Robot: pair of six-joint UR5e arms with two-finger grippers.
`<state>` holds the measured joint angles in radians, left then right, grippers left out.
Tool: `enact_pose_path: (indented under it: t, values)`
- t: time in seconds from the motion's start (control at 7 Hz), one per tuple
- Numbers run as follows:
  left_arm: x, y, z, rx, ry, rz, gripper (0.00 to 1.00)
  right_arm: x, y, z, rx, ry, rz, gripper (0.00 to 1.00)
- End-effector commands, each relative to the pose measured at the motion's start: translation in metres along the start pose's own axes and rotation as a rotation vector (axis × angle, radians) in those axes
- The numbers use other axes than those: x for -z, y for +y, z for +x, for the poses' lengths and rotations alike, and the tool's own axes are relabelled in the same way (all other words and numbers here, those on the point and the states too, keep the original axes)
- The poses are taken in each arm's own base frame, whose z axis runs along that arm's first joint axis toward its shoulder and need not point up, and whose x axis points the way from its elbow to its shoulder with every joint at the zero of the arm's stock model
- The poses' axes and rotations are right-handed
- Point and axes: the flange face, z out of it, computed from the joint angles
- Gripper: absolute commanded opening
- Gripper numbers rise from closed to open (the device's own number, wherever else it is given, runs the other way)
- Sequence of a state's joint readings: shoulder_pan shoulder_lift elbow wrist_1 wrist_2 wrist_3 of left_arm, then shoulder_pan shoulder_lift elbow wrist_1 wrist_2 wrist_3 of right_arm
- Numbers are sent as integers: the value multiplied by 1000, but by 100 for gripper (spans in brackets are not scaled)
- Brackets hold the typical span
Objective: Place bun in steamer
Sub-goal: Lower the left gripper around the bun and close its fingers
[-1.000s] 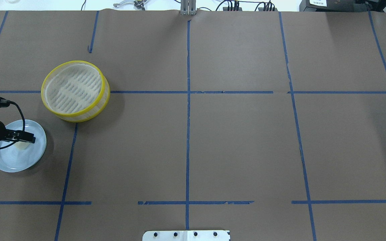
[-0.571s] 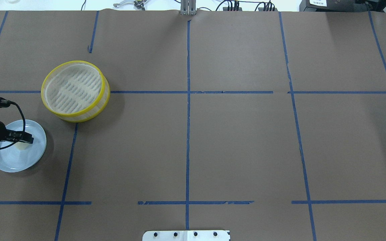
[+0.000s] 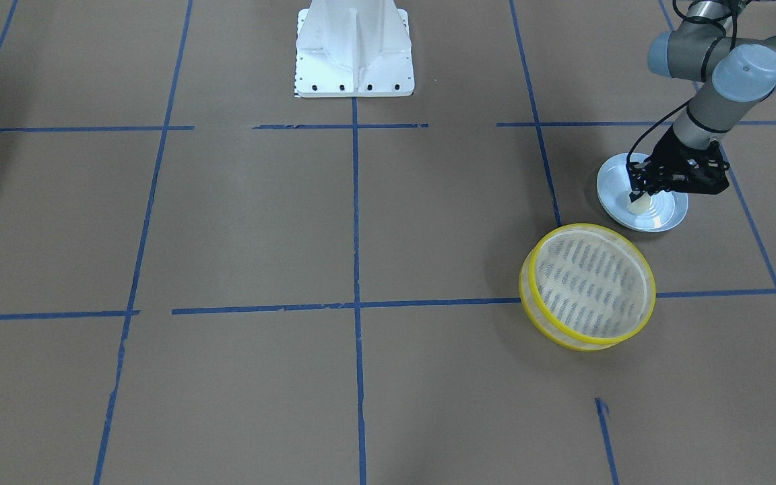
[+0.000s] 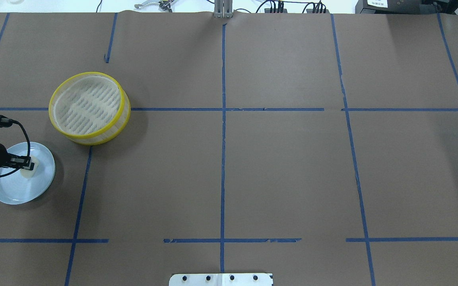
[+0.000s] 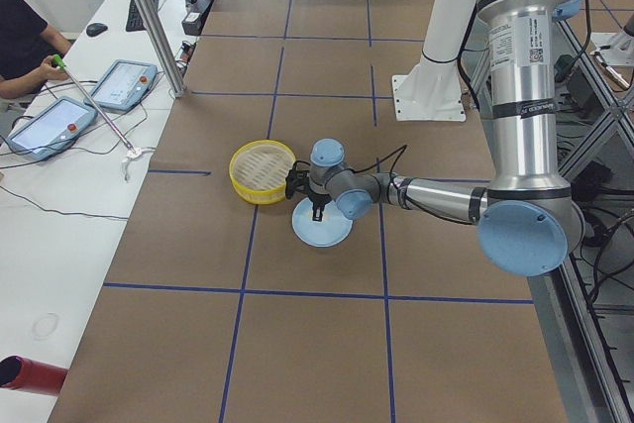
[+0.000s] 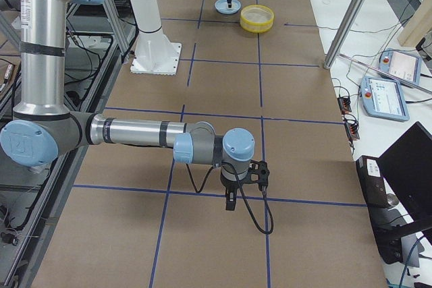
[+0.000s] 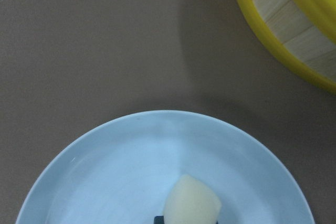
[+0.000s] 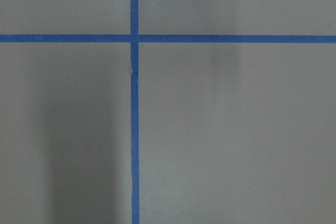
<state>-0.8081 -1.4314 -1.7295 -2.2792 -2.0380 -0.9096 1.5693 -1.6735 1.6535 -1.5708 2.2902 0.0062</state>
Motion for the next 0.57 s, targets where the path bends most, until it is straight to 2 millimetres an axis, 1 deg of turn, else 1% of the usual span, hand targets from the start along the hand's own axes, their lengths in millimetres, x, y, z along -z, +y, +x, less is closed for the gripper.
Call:
enact_pose_path:
  t: [0.0, 0.14, 0.29, 0.43]
  values:
    - [23, -1, 12, -54, 31, 19, 24, 0, 0, 0, 0, 0, 0, 100]
    - [39, -1, 17, -57, 30, 24, 25, 0, 0, 0, 0, 0, 0, 100]
    - [57, -2, 25, -99, 25, -13, 25, 0, 0, 0, 0, 0, 0, 100]
    - [90, -21, 20, -114, -20, -12, 25, 0, 0, 0, 0, 0, 0, 100]
